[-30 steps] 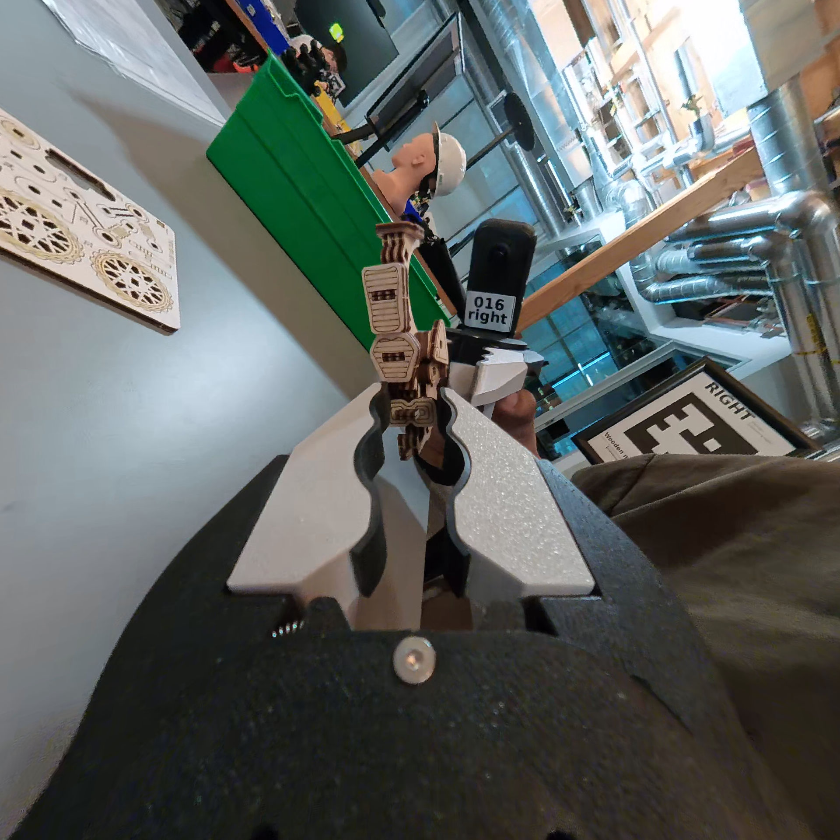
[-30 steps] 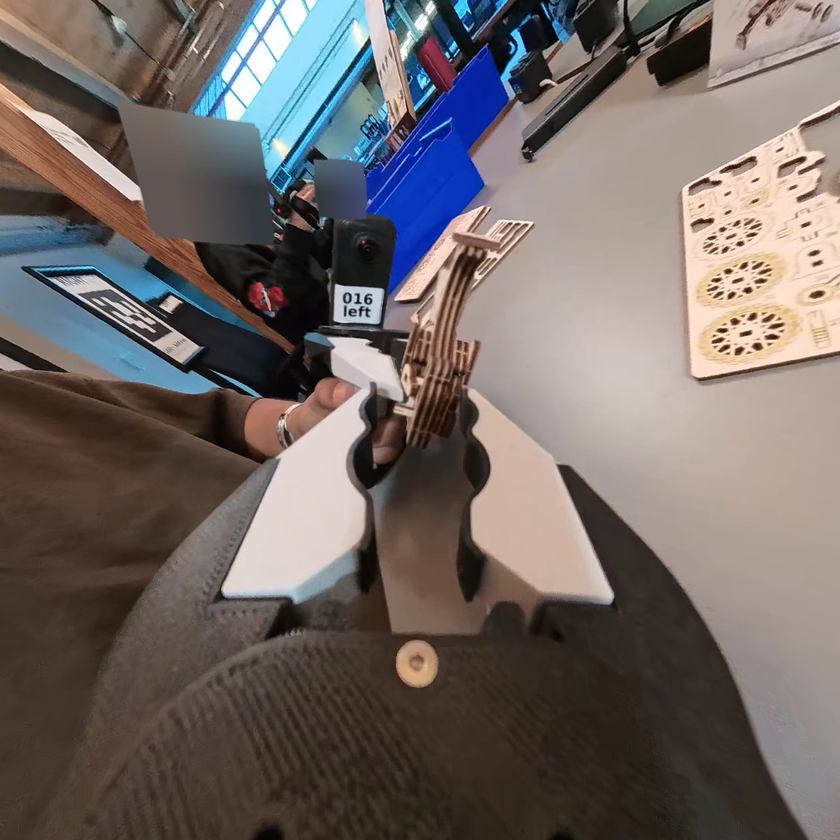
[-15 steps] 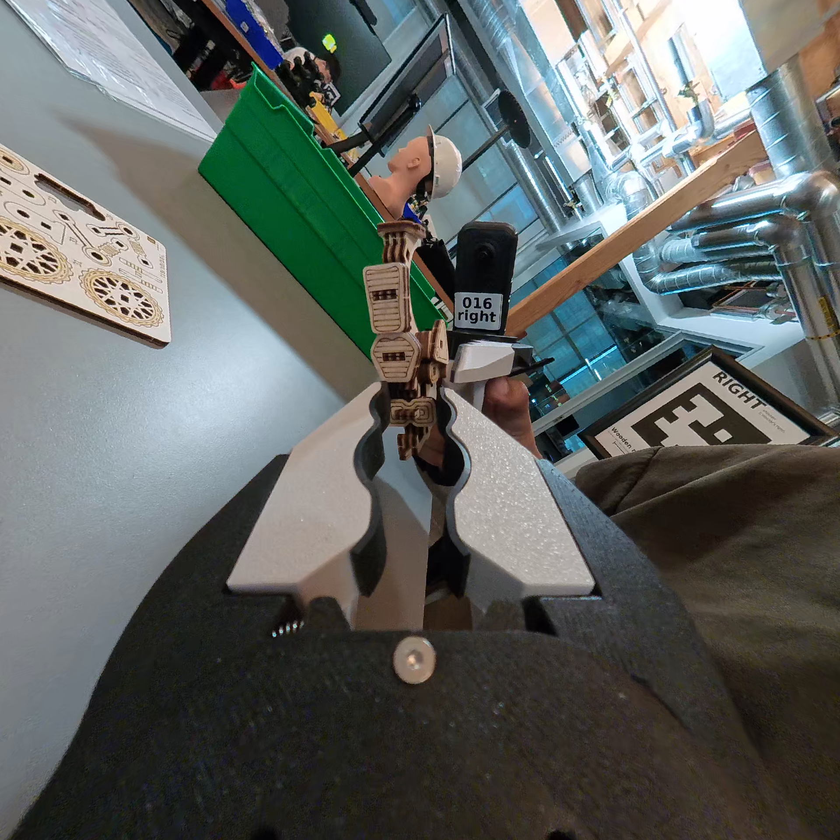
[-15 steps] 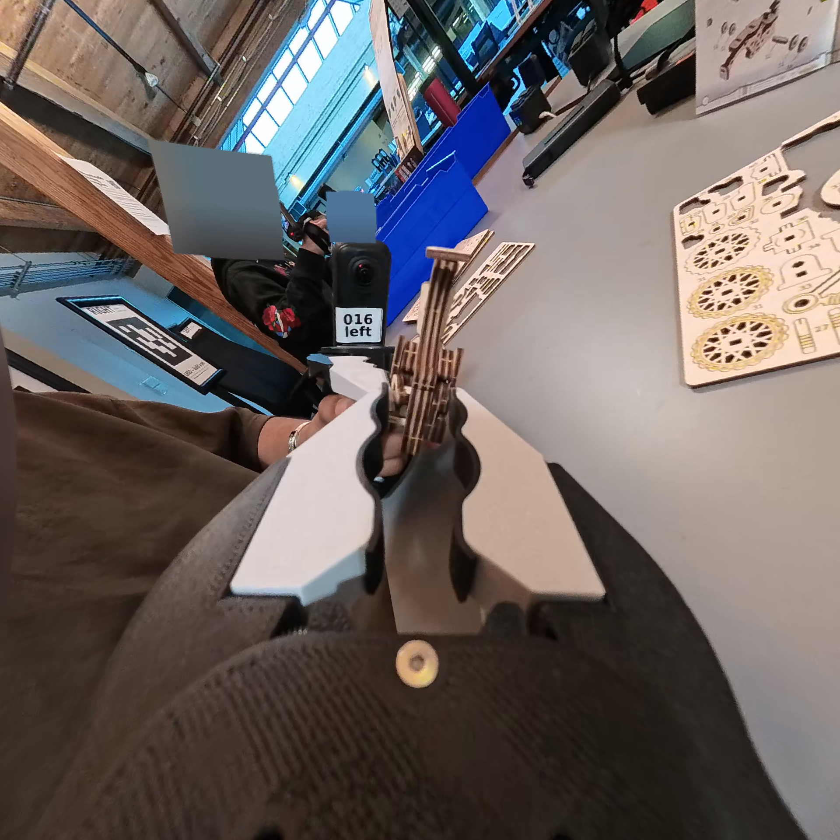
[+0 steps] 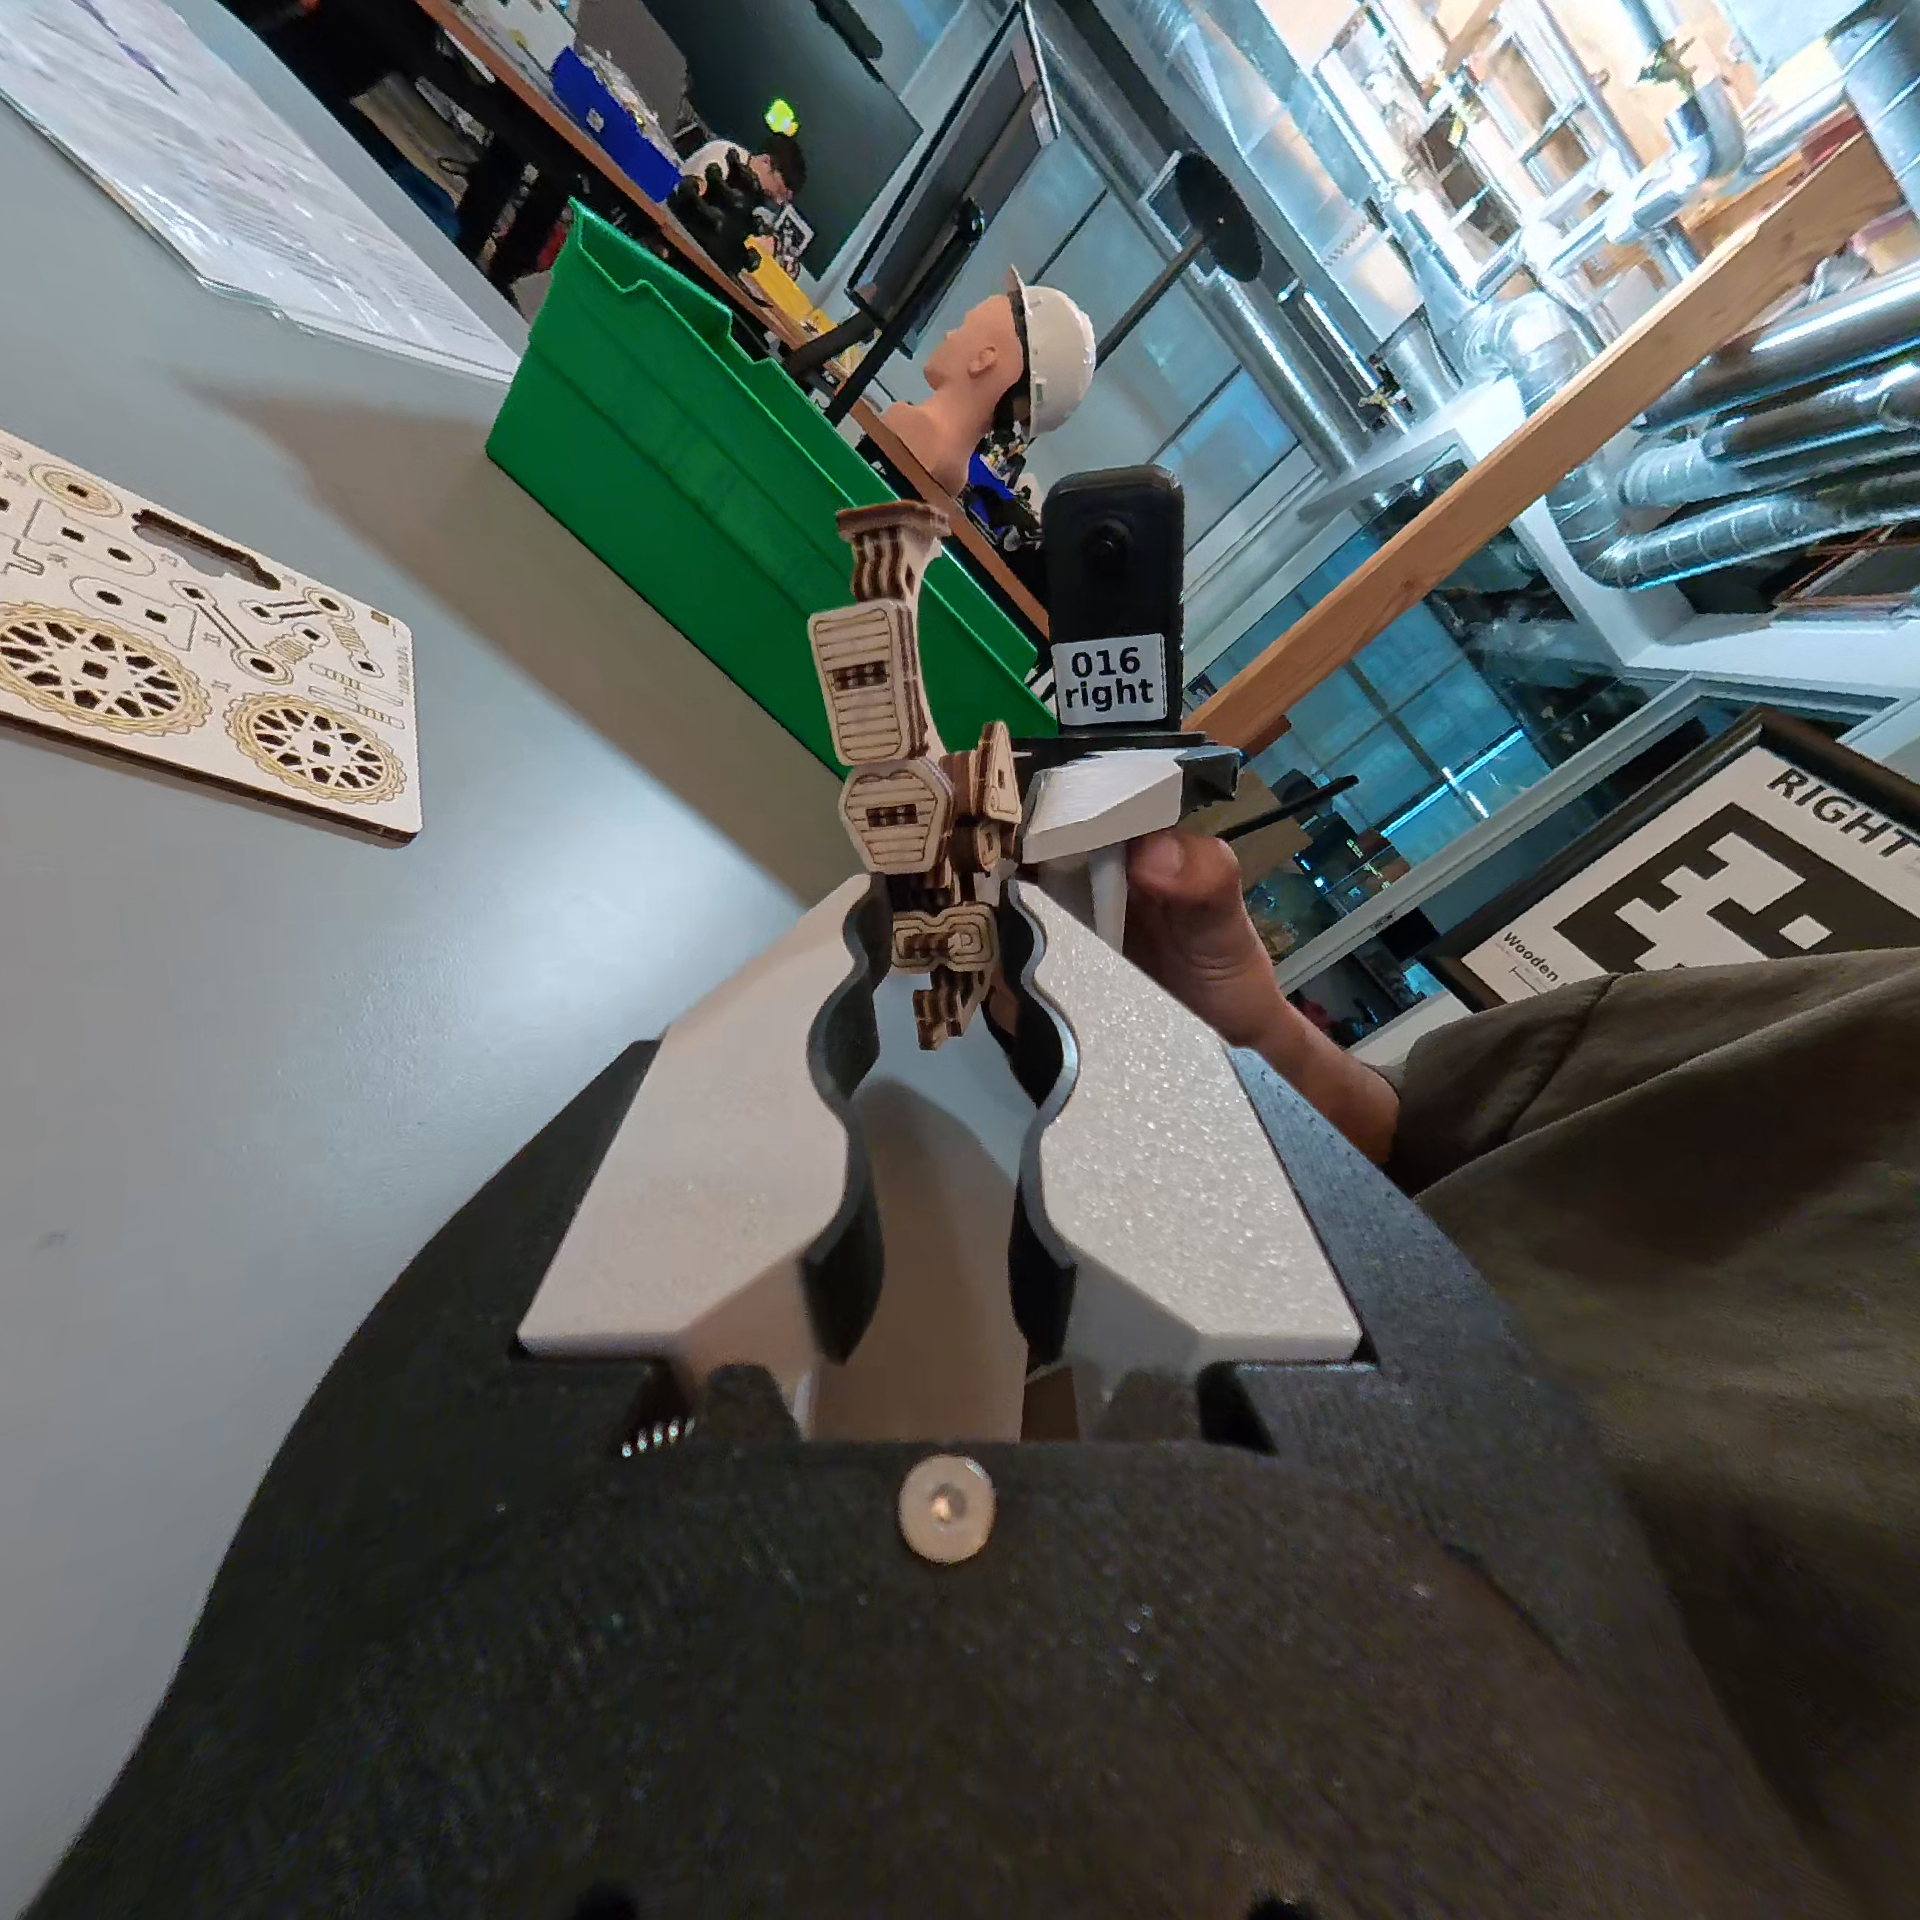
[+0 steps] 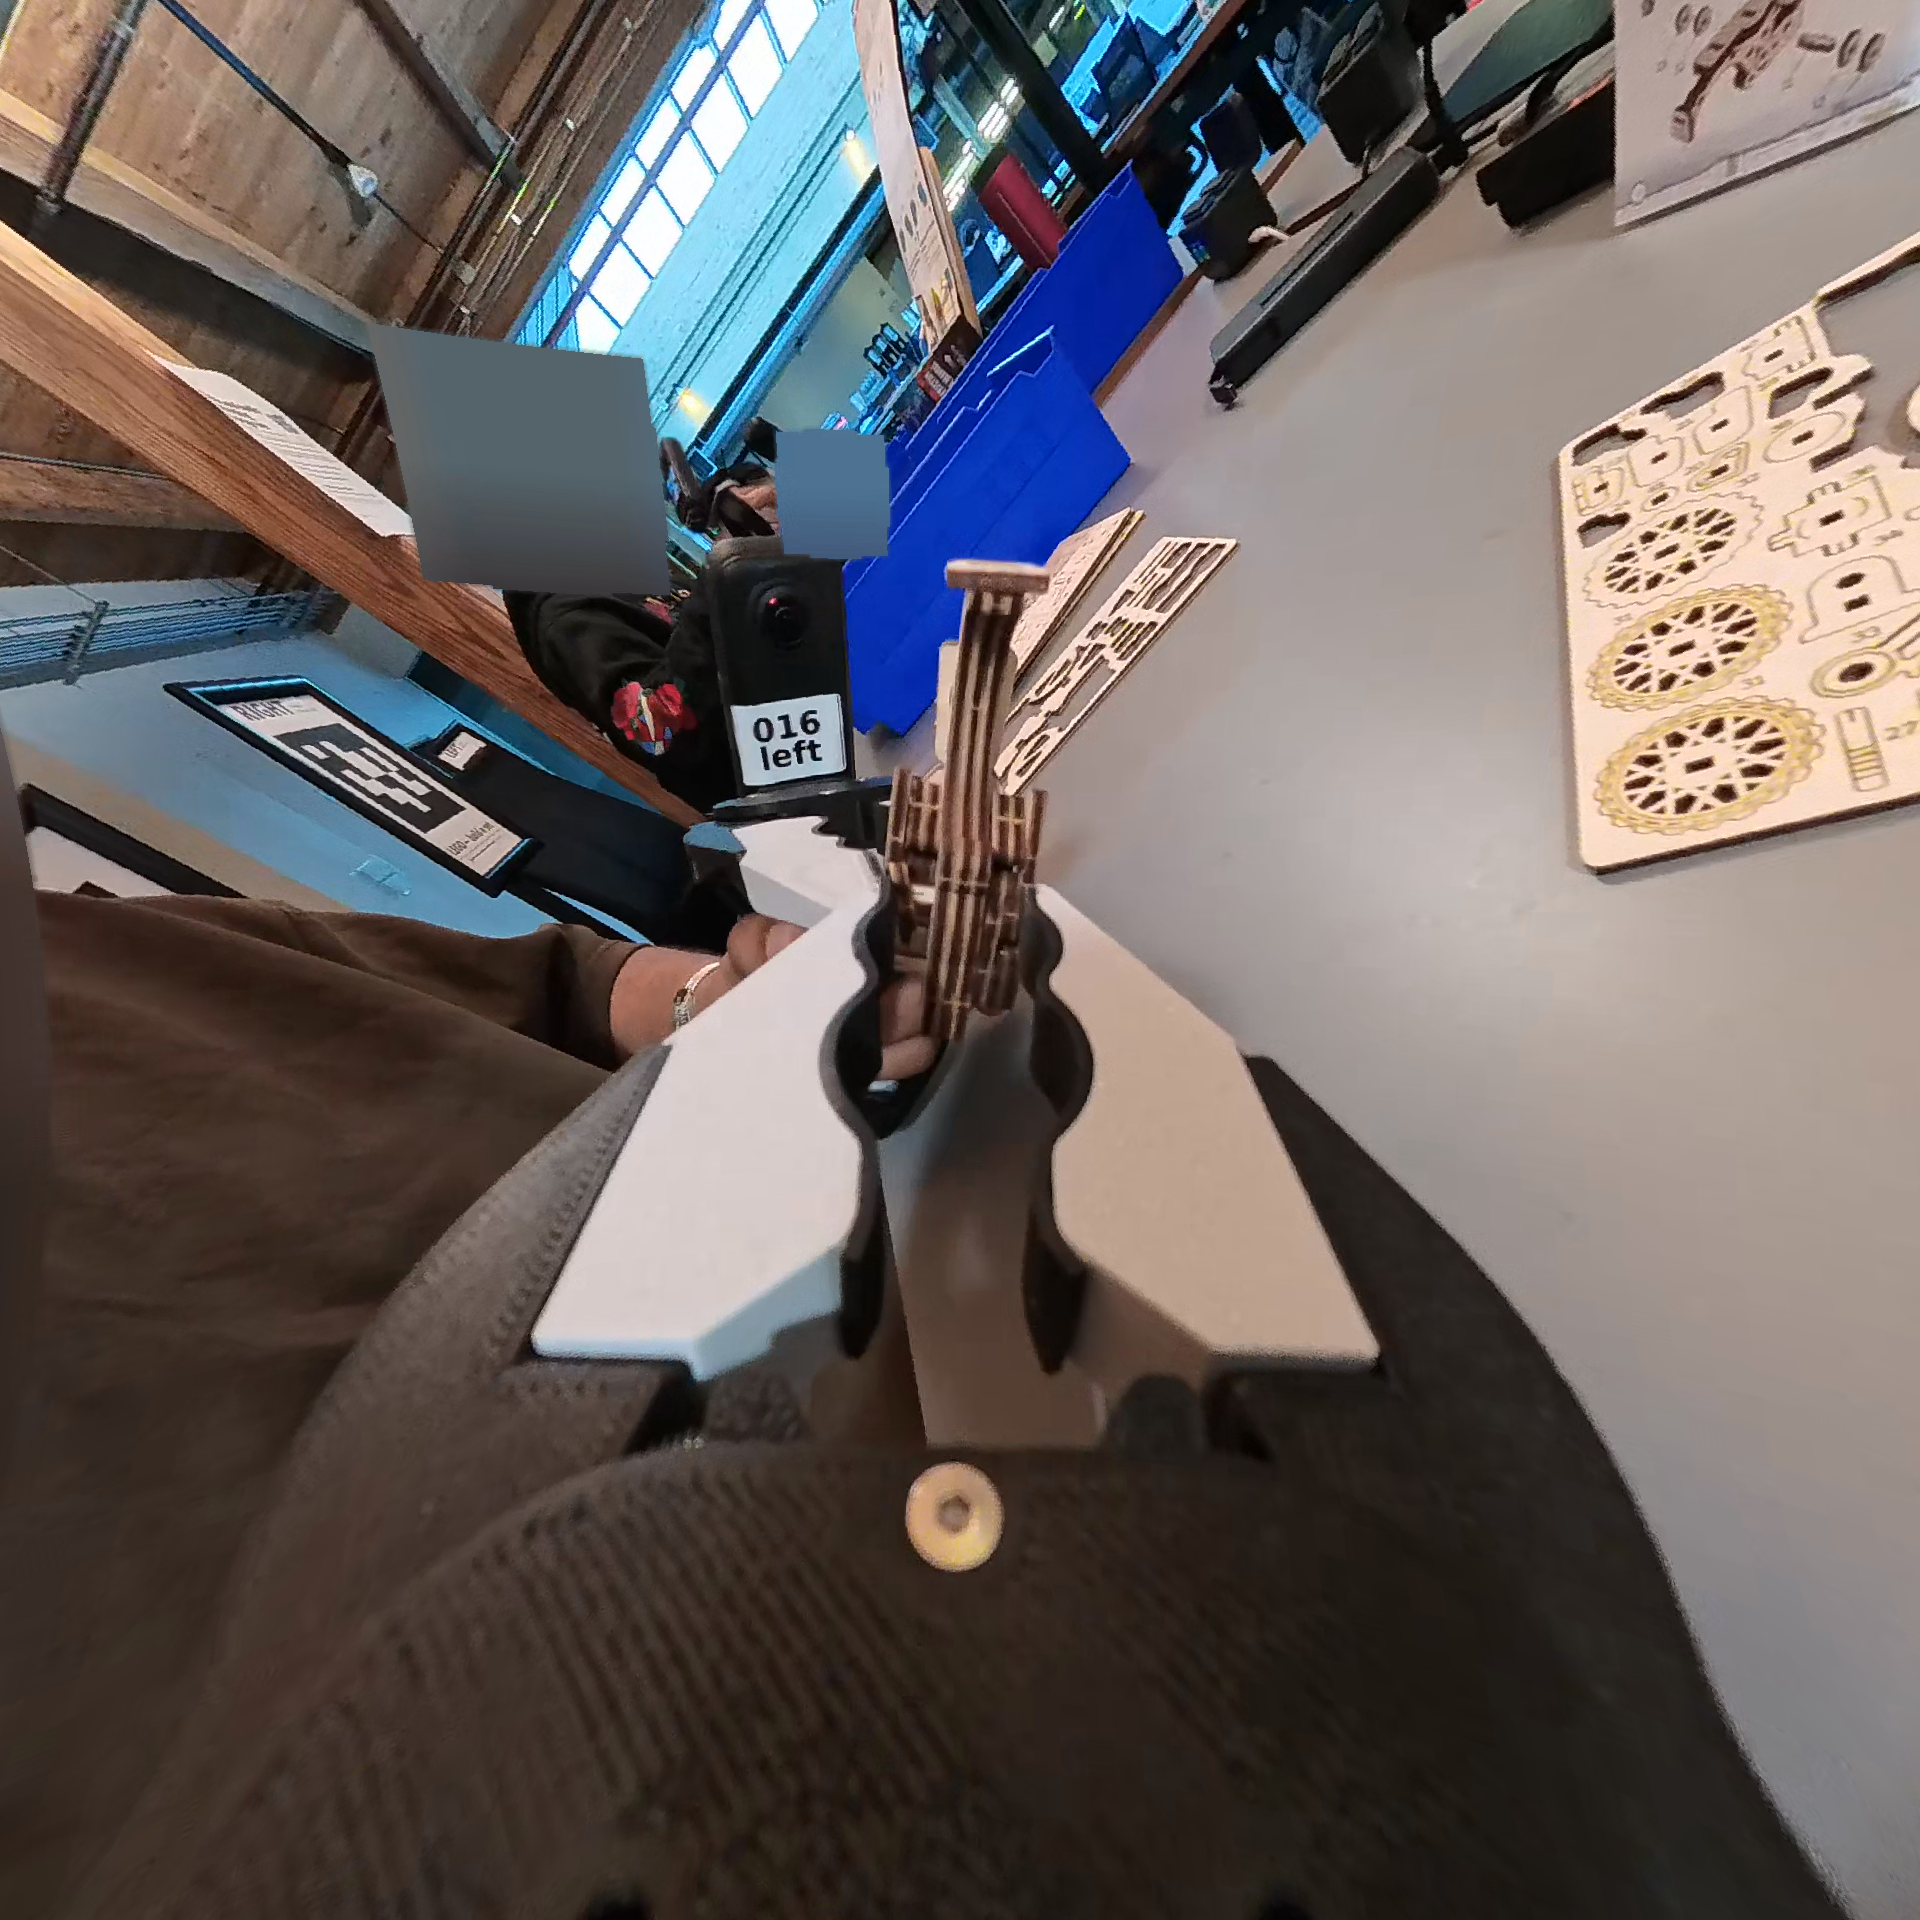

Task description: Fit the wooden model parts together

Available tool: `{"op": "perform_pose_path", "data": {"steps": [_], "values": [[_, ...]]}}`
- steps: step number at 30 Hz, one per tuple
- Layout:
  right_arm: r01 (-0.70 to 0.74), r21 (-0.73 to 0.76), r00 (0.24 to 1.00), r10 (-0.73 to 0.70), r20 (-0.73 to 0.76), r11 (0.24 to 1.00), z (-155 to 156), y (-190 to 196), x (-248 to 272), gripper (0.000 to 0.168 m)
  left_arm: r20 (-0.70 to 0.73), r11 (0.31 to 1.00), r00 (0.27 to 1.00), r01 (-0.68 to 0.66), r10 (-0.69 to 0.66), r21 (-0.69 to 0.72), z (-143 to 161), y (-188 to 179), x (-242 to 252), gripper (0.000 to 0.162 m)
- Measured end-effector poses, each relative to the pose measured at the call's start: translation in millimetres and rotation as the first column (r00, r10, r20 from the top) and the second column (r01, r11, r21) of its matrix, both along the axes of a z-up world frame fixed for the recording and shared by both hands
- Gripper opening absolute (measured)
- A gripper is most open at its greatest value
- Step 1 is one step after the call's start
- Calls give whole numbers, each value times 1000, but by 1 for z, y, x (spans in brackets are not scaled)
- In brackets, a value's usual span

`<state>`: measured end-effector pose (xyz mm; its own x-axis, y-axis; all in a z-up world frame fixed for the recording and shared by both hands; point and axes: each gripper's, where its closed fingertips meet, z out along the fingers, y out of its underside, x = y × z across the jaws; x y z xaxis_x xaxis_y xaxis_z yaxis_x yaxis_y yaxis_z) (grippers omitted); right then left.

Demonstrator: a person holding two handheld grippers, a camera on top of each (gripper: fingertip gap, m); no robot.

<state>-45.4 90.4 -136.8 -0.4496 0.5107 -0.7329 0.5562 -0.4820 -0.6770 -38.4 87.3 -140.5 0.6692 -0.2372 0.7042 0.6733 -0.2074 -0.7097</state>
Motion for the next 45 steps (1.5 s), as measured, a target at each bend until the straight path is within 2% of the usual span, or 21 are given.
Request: {"op": "perform_pose_path", "data": {"steps": [3,10,16,18,29,45], "values": [[-7,-17,1000,7,17,1000,-1,0,1,21,-36,1000,999,0,0,-5,-1,0,1,18],[-24,-26,999,25,44,999,-2,1,3,21,-247,1000,969,-21,17,-15,-3,0,4,19],[-1,-4,999,2,40,1000,-5,1,0,21,7,1000,1000,6,-6,-16,-5,1,0,18],[-6,-32,999,7,32,999,-2,1,0,24,33,1000,999,10,-10,-10,-4,1,-1,17],[-14,-58,999,16,39,998,-1,2,1,22,-46,1000,999,10,-10,-18,-4,0,2,17],[-17,7,999,17,36,1000,-3,3,2,20,-131,999,991,-27,23,-28,-5,0,3,17]]}}
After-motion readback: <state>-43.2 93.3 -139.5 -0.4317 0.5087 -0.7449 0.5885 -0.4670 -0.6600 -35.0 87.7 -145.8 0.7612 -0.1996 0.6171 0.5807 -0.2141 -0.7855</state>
